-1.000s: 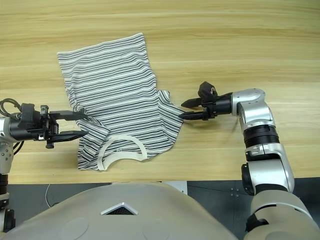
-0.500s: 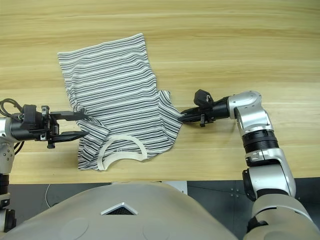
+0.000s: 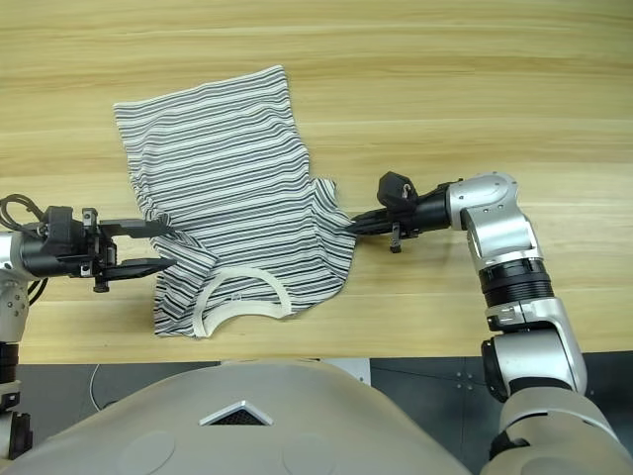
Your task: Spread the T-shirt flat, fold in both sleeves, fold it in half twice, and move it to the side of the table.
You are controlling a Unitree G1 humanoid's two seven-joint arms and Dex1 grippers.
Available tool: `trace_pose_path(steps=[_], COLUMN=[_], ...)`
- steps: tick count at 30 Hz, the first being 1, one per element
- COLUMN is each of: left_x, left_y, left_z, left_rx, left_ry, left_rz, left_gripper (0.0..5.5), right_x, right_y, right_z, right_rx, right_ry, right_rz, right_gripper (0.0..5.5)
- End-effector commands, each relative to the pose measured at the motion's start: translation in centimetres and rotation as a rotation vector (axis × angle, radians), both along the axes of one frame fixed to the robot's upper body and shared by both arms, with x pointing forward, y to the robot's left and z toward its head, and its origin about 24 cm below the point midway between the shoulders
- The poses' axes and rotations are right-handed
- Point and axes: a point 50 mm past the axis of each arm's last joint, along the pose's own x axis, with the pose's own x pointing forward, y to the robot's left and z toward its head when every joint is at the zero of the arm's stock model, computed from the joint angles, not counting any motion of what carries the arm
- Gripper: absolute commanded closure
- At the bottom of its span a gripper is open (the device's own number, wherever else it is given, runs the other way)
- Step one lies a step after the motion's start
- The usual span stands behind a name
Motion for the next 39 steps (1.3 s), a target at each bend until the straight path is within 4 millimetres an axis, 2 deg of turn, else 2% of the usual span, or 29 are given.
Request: trace_pose_path(steps=[1,9,16,22,25,32,39], left_x=[0.3,0.3,0.4,0.5,0.5,0.6,1.0], left_y=[0.0,0.0,0.1,0.1,0.1,0.2,-0.1], left_z=[0.2,0.1,0.0,-0.2,-0.2,-0.2,0.0], left_rx=[0.017,0.02,0.021,0.023,0.022,0.025,0.021], left_ry=[-0.024,-0.025,-0.028,-0.026,-0.027,-0.027,-0.029], left_rz=[0.004,-0.003,-0.003,-0.008,-0.009,-0.012,-0.006], left_gripper=[3.17,3.17,3.17,3.17,3.17,3.17,3.17], right_x=[-0.4,-0.8,-0.1,-0.2,-0.2,-0.7,-0.3], right_y=[0.3,3.2,7.1,9.1,9.7,9.6,9.1], right_z=[1.1,1.7,0.7,0.5,0.1,-0.4,1.1], right_rx=[0.002,0.009,-0.03,-0.021,-0.038,-0.046,0.01], right_ry=[-0.039,-0.083,-0.095,-0.089,-0.078,-0.042,-0.051], right_rz=[0.026,0.118,0.187,0.23,0.251,0.276,0.269], right_gripper=[5.37,5.37,5.37,5.37,5.37,4.15,4.15])
